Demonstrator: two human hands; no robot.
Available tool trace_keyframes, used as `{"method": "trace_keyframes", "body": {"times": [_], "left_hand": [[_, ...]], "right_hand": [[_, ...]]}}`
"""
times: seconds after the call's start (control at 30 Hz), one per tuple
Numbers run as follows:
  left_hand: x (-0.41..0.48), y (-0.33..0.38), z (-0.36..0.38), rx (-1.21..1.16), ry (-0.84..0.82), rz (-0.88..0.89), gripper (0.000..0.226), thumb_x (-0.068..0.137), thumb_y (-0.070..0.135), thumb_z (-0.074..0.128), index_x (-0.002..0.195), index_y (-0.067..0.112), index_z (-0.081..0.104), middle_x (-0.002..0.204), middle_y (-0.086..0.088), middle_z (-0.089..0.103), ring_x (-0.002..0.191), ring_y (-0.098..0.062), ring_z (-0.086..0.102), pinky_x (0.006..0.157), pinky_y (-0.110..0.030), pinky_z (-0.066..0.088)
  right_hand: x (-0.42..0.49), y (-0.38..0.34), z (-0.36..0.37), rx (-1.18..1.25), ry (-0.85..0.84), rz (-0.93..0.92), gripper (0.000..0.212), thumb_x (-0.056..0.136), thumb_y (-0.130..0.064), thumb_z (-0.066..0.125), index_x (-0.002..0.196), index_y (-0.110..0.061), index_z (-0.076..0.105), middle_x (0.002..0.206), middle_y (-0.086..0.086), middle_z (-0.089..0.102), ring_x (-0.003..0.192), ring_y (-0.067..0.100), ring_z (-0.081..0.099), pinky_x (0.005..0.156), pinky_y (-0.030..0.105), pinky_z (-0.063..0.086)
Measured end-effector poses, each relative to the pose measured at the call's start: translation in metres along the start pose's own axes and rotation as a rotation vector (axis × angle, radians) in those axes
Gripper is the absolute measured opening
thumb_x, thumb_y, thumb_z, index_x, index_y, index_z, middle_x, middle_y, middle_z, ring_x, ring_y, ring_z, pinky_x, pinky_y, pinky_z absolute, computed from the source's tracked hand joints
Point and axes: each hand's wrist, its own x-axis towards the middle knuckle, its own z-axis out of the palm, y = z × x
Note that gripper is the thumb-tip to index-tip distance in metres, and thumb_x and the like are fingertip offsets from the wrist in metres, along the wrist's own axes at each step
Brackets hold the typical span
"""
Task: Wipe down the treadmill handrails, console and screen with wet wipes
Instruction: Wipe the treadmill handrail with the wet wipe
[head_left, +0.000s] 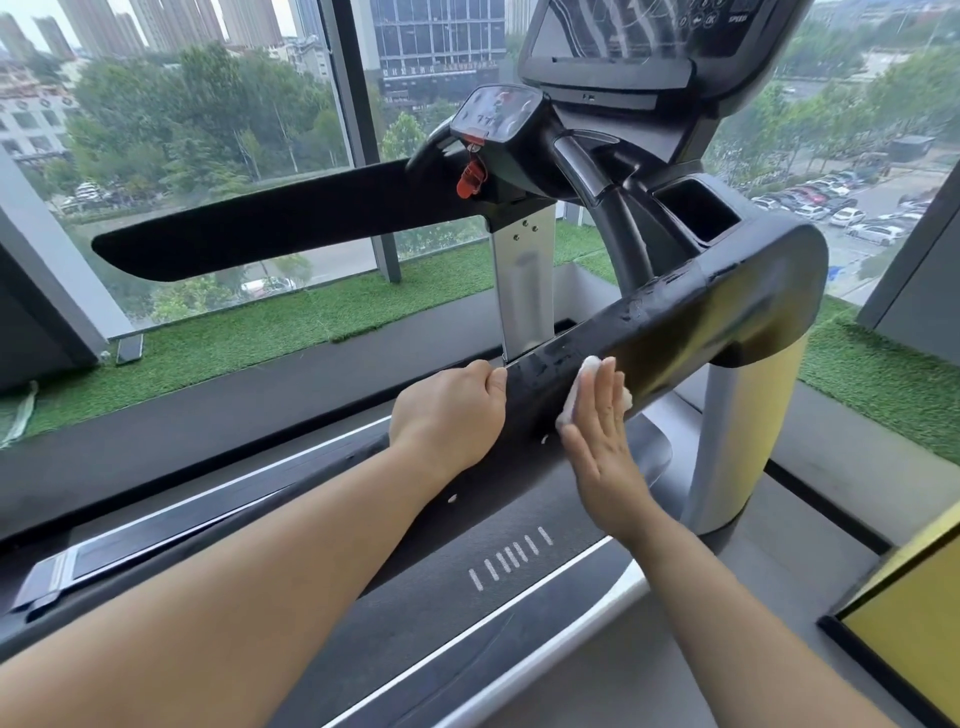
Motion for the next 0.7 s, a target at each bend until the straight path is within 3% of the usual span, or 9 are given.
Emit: {"method": "trace_keyframes", "body": {"times": [0.13, 0.2, 0.33, 0.43, 0.5, 0.57, 0.7], "left_hand": [[0.0, 0.0, 0.001, -0.005, 0.001, -0.003, 0.035, 0.101, 0.041, 0.021, 0.083, 0.02, 0.043, 0.087, -0.002, 0.06, 0.084, -0.028, 0.054, 0.066, -0.033, 0.036], [0.001, 0.0, 0.001, -0.008, 0.006, -0.002, 0.035, 0.101, 0.041, 0.021, 0.084, 0.02, 0.044, 0.089, -0.003, 0.061, 0.089, -0.03, 0.056, 0.067, -0.033, 0.036], [0.001, 0.0, 0.002, -0.006, 0.009, -0.007, 0.036, 0.101, 0.041, 0.022, 0.088, 0.021, 0.049, 0.095, -0.004, 0.064, 0.092, -0.03, 0.057, 0.068, -0.033, 0.036], [0.001, -0.001, 0.002, -0.003, 0.007, 0.004, 0.037, 0.101, 0.04, 0.021, 0.092, 0.02, 0.051, 0.094, -0.003, 0.064, 0.09, -0.029, 0.057, 0.068, -0.033, 0.037], [0.001, -0.001, 0.002, -0.002, 0.006, 0.011, 0.039, 0.102, 0.04, 0.02, 0.094, 0.019, 0.052, 0.093, -0.003, 0.064, 0.089, -0.028, 0.057, 0.068, -0.032, 0.038], [0.001, -0.001, 0.002, -0.003, 0.007, 0.01, 0.04, 0.102, 0.04, 0.02, 0.096, 0.018, 0.053, 0.094, -0.003, 0.064, 0.089, -0.028, 0.057, 0.069, -0.033, 0.04], [0.002, 0.0, 0.002, -0.004, 0.006, -0.001, 0.036, 0.101, 0.04, 0.021, 0.089, 0.02, 0.049, 0.094, -0.002, 0.064, 0.091, -0.028, 0.058, 0.07, -0.034, 0.04]], "right_hand": [[0.015, -0.021, 0.003, 0.259, 0.187, 0.232, 0.058, 0.098, -0.043, 0.02, 0.139, -0.033, -0.018, 0.148, -0.013, -0.031, 0.137, 0.006, -0.033, 0.111, 0.021, -0.022], [0.002, -0.038, 0.019, 0.195, 0.11, 0.152, 0.063, 0.095, -0.052, 0.02, 0.138, -0.032, -0.022, 0.144, -0.016, -0.037, 0.135, 0.006, -0.037, 0.107, 0.017, -0.024], [-0.02, -0.018, 0.026, -0.053, -0.024, -0.065, 0.069, 0.093, -0.065, 0.006, 0.143, -0.025, -0.017, 0.146, -0.016, -0.039, 0.138, 0.009, -0.033, 0.11, 0.022, -0.023], [-0.002, 0.001, 0.011, 0.154, 0.064, 0.131, 0.059, 0.101, -0.046, 0.019, 0.143, -0.029, -0.018, 0.147, -0.017, -0.034, 0.136, 0.0, -0.032, 0.113, 0.025, -0.02], [0.009, -0.003, 0.004, 0.417, 0.201, 0.334, 0.057, 0.105, -0.033, 0.021, 0.145, -0.028, -0.018, 0.15, -0.015, -0.032, 0.135, -0.005, -0.029, 0.117, 0.031, -0.014], [0.008, -0.02, 0.011, 0.532, 0.242, 0.427, 0.058, 0.104, -0.03, 0.02, 0.146, -0.026, -0.02, 0.151, -0.012, -0.033, 0.135, -0.005, -0.029, 0.117, 0.031, -0.013], [-0.032, -0.05, 0.049, 0.411, 0.073, 0.231, 0.061, 0.102, -0.036, 0.022, 0.137, -0.034, -0.029, 0.137, -0.021, -0.047, 0.13, -0.005, -0.039, 0.109, 0.019, -0.021]]}}
